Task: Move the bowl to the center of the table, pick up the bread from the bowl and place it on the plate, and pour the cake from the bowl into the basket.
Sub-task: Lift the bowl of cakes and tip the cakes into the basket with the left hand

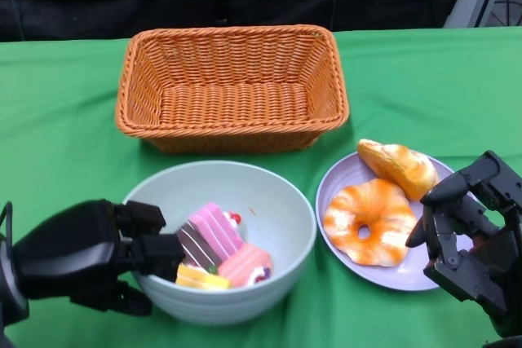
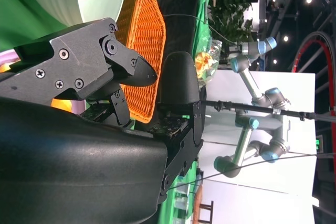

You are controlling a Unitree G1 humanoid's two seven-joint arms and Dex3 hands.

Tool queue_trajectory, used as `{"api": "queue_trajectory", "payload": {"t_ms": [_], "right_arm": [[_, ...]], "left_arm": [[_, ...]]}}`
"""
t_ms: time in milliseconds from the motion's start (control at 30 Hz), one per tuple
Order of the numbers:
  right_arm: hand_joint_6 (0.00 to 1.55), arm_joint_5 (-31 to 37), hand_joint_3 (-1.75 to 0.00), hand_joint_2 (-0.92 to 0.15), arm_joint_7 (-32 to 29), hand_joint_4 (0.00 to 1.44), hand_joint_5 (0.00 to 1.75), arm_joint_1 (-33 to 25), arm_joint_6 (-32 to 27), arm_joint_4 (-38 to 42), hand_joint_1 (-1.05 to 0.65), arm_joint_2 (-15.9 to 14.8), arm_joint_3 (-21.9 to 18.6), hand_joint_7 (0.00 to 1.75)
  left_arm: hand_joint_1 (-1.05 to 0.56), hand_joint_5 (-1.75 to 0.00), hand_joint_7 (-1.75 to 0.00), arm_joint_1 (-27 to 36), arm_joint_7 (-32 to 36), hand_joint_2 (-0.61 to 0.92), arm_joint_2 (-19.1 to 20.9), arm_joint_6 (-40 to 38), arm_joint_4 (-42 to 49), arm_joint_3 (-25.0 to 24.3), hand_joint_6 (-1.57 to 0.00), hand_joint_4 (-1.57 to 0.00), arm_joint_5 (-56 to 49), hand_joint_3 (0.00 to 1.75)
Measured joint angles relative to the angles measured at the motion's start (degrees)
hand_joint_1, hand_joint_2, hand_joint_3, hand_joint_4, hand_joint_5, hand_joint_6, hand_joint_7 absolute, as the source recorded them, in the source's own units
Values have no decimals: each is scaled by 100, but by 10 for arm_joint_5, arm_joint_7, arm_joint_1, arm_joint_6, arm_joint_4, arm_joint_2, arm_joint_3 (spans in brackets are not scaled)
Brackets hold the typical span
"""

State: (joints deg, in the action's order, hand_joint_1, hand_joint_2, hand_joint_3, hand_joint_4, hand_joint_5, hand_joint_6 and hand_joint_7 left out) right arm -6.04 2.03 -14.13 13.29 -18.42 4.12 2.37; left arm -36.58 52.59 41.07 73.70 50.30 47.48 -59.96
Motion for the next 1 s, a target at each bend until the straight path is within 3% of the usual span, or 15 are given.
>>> {"api": "queue_trajectory", "payload": {"t_ms": [200,633,867,1000], "right_arm": [[50,-6,-107,-65,12,79,175,1,-25,-1,-8,-4,0,170],[50,-17,-111,-66,22,77,175,4,-59,-4,-7,-4,-2,170],[53,-9,-116,-59,48,85,175,-7,-68,-4,-8,-14,25,173],[54,-3,-129,-54,63,85,175,-11,-71,-4,-8,-23,38,174]], "left_arm": [[-19,-175,-175,37,-101,91,19,52,-47,-63,-48,-70,52,25],[-12,-175,-175,85,-302,90,34,108,-111,-192,-52,-74,204,25],[-19,-173,-134,78,-383,90,3,107,-96,-223,-76,-78,290,52],[-20,-168,-127,62,-422,89,-18,101,-80,-233,-80,-81,339,58]]}}
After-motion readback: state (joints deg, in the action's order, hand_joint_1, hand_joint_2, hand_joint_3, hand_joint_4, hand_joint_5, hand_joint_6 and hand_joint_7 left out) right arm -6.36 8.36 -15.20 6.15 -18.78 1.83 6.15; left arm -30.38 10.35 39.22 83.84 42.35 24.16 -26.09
